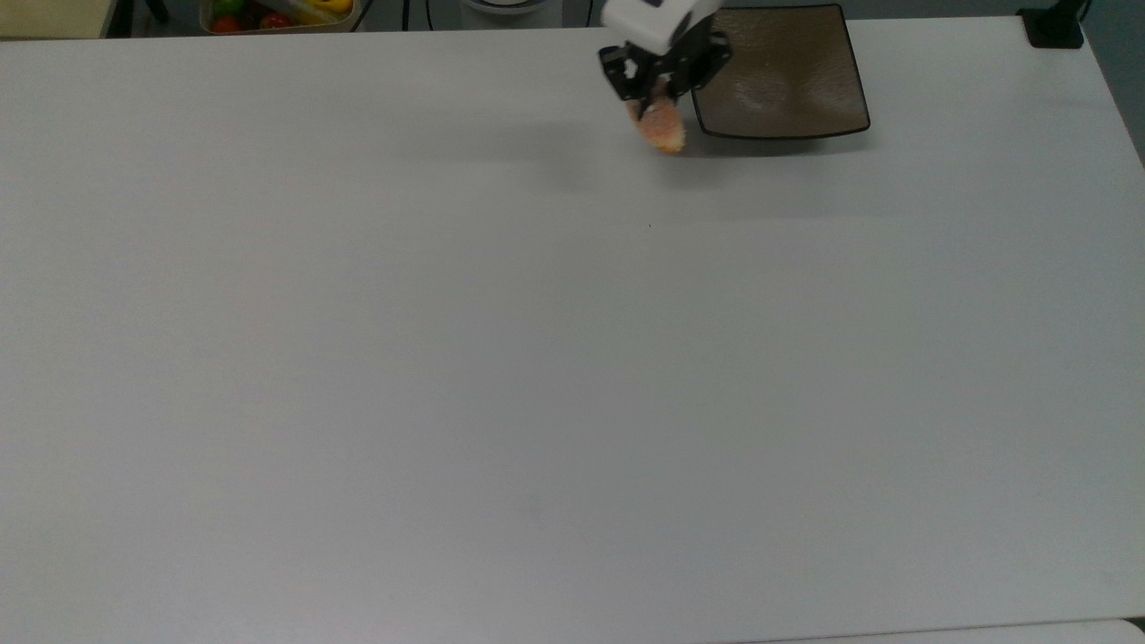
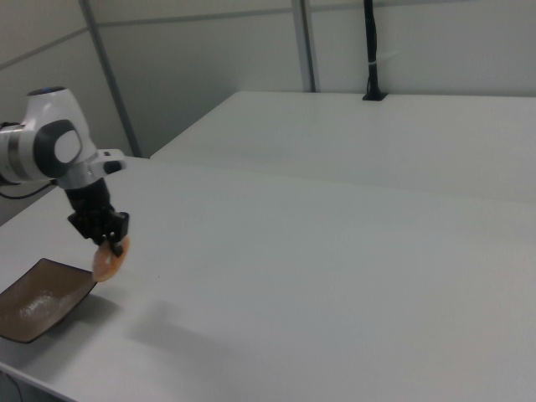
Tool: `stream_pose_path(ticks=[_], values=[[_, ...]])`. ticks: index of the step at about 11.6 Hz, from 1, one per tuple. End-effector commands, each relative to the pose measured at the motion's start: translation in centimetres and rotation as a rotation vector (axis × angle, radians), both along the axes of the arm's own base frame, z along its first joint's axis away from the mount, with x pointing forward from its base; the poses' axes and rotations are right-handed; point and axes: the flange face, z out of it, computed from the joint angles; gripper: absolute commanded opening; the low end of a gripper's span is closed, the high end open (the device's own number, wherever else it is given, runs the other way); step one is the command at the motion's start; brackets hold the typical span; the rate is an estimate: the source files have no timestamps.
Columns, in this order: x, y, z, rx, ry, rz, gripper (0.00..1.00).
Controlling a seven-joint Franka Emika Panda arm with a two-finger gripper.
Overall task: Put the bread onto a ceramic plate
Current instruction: 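Lift the bread roll and carry it to the brown square plate, then lower the bread roll onto the plate and open the gripper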
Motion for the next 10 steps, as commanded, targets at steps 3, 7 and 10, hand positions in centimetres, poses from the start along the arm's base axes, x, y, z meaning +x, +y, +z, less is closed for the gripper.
stream_pose_path(ticks=[3,7,10], values=[[-6.8,9.9,-1.0,0.009,0.013,0.063,0.32],[-10.0,13.8,-3.4,0.000,0.058,0.112,0.58],[-10.9,14.7,-4.4,-0.006,0.080,0.133,0.87]])
